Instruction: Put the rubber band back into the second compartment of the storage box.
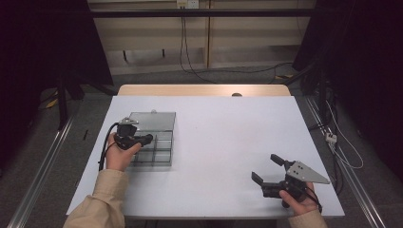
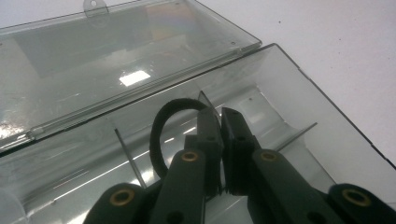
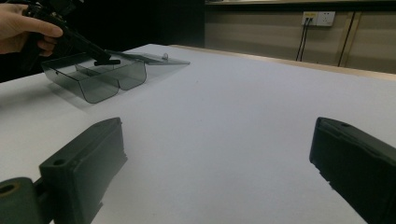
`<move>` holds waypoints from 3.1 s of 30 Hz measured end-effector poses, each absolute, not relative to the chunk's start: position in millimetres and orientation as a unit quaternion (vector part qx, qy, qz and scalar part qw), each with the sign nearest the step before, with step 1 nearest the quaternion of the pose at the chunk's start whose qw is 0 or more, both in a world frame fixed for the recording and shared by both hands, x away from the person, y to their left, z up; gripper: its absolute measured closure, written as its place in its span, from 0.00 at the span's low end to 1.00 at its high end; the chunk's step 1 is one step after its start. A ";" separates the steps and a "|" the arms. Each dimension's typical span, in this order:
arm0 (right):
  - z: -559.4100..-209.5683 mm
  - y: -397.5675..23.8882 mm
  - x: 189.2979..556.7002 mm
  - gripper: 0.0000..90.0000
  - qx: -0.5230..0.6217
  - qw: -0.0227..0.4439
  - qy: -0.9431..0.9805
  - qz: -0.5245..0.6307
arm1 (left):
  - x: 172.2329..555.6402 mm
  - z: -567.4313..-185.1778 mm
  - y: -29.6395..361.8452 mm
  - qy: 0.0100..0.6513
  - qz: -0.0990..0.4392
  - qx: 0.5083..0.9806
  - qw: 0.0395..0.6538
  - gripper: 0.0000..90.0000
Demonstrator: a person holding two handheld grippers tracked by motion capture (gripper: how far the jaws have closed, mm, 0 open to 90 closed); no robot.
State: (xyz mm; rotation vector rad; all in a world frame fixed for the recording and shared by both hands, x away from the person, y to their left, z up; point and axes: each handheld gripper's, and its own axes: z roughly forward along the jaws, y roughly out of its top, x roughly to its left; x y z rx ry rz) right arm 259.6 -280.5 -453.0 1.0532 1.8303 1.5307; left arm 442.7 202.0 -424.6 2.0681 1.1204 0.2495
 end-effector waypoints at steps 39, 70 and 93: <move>-451.9 -281.3 259.4 0.03 0.389 0.266 0.674 0.569 | 445.9 -429.9 201.3 0.450 0.103 0.809 0.365 0.86; -452.2 -279.5 260.7 0.03 0.388 0.265 0.676 0.568 | 391.5 -406.7 199.8 0.378 0.081 0.815 0.432 0.33; -453.1 -278.2 260.6 0.03 0.387 0.260 0.679 0.566 | 371.4 -414.5 202.7 0.354 0.080 0.820 0.443 0.19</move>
